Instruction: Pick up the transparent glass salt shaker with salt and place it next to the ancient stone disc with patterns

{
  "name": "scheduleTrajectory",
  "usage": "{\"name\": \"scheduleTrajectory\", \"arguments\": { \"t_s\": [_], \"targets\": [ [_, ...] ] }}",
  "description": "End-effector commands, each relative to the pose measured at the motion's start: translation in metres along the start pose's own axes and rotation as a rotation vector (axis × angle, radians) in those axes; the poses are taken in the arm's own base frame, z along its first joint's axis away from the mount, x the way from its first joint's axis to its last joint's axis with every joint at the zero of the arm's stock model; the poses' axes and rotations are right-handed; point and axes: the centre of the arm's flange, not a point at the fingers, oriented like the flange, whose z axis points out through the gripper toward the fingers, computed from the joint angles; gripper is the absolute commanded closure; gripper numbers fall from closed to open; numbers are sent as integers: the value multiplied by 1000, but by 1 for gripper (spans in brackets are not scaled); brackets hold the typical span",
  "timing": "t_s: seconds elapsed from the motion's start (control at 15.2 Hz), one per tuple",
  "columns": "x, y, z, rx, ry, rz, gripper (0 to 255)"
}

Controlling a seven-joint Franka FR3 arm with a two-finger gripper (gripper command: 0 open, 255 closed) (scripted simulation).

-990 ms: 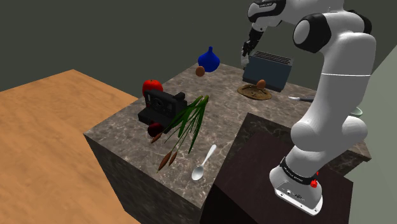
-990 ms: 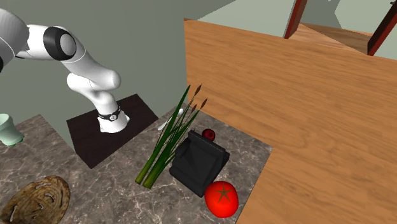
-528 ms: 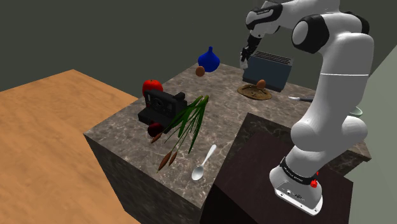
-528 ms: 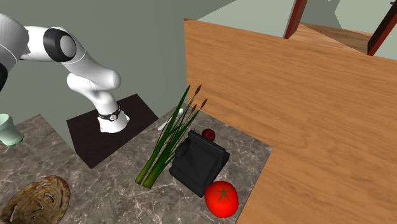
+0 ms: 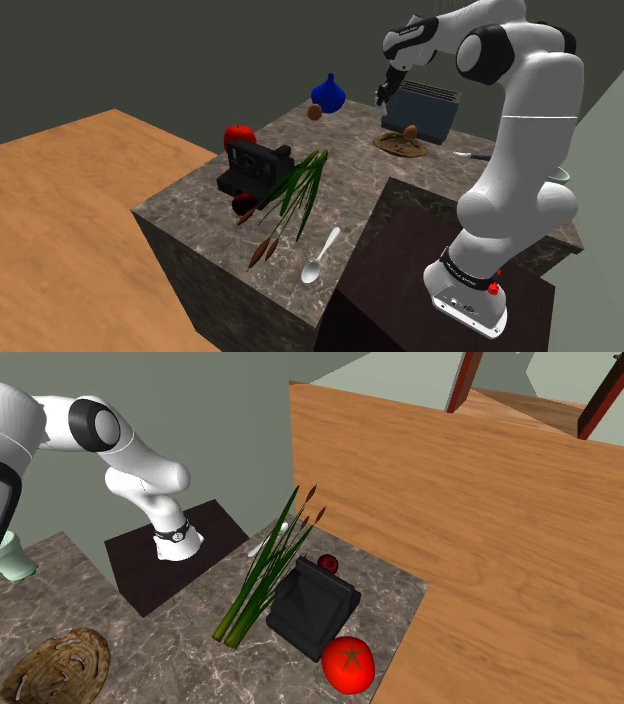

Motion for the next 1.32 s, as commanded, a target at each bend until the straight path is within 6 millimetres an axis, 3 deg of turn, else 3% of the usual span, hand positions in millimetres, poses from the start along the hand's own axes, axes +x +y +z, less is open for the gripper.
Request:
{"name": "scheduleTrajectory", "arguments": {
  "t_s": [0.0, 0.79, 1.25],
  "targets": [
    [-2, -1, 11, 0, 1, 0, 255],
    [-16, -2, 75, 0, 1, 0, 255],
    [-16, -2, 75, 0, 1, 0, 255]
  ]
}}
